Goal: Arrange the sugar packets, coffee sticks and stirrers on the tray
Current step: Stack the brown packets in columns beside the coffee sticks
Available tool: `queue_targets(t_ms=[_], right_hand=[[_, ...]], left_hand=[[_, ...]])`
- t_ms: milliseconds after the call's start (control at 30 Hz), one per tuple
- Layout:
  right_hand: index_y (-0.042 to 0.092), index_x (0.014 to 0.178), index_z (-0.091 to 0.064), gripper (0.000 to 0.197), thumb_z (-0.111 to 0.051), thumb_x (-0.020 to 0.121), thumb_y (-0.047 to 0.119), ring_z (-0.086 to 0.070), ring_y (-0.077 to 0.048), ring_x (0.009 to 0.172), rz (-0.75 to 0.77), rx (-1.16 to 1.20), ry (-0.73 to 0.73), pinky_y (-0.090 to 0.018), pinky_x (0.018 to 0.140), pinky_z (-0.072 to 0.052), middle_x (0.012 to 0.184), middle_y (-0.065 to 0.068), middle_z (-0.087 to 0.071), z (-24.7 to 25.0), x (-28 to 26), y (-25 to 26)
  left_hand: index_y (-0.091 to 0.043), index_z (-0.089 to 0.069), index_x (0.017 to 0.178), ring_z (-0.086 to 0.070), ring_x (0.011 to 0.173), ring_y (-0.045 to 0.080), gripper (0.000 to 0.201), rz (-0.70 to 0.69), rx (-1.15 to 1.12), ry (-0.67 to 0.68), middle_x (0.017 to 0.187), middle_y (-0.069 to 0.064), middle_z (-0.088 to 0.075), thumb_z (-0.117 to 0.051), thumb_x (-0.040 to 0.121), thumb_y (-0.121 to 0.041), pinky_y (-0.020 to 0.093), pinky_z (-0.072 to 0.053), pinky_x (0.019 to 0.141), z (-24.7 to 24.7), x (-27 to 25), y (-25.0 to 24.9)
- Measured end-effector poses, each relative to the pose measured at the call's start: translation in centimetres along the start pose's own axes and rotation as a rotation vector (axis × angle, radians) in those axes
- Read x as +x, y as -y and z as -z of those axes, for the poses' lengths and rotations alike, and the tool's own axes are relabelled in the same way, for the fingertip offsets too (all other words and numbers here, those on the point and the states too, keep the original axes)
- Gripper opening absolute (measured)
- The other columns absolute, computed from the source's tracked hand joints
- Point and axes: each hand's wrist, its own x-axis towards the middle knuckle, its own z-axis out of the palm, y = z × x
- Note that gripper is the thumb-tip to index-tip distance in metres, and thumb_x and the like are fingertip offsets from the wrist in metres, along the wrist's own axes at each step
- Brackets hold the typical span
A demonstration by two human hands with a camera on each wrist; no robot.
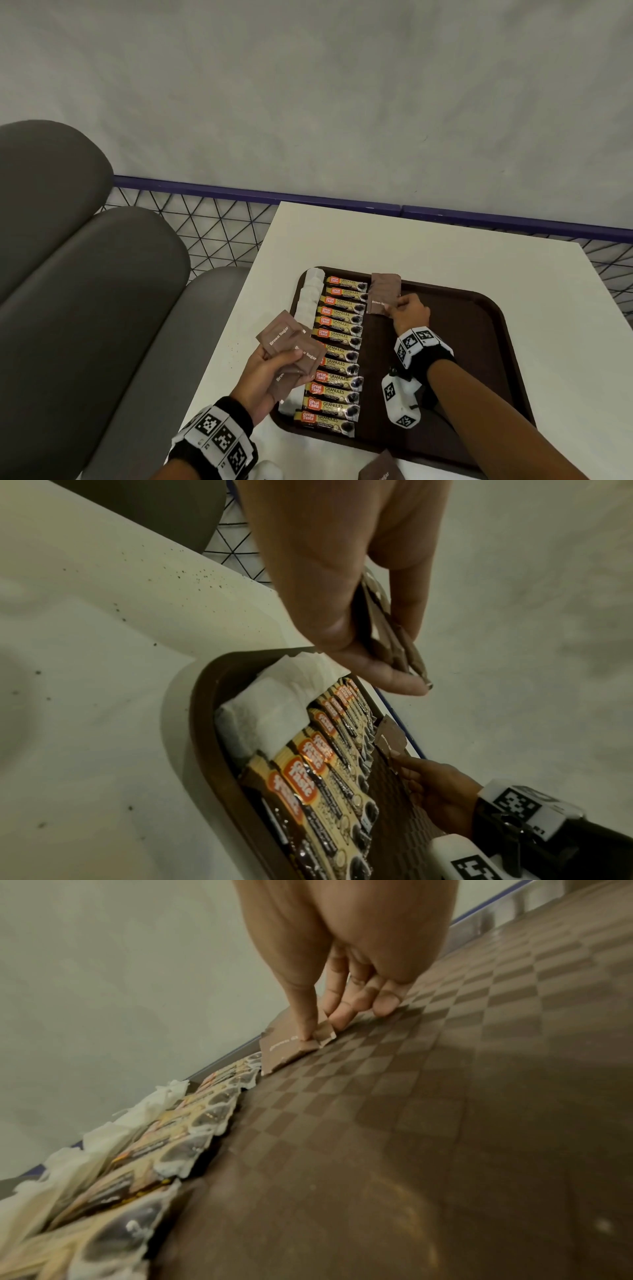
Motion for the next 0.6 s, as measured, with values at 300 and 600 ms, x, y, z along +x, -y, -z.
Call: queue_targets(t_ms=[300,600], right_hand=[[0.001,0.104,-0.052,0.029,-0.059,0.088,0.024,-0.046,-0.034,0.109,0.101,0.0,-0.025,-0.038,0.088,-0.039,0.108,-0.019,-0.057,0.7,-2.2,0.6],[0.021,0.089,-0.053,0.015,-0.057,0.088,0.035,-0.052,-0.006,0.085,0.321,0.25,0.66,-0.018,0.075,-0.041,0.088,0.009,-0.055,1.3,-11.5,3.2]], left_hand=[[-0.011,-0.055,0.122,-0.069,0.09,0.027,0.038,-0.082,0.051,-0.001,0.11,0.017,-0.068,-0.059,0.085,-0.003,0.035,-0.058,0.069,-0.4,-0.4,0.2],[-0.008,-0.053,0.124,-0.068,0.08,0.023,0.039,-0.135,0.06,-0.011,0.105,0.018,-0.068,-0.06,0.086,-0.003,0.03,-0.056,0.06,-1.9,-0.9,1.0]])
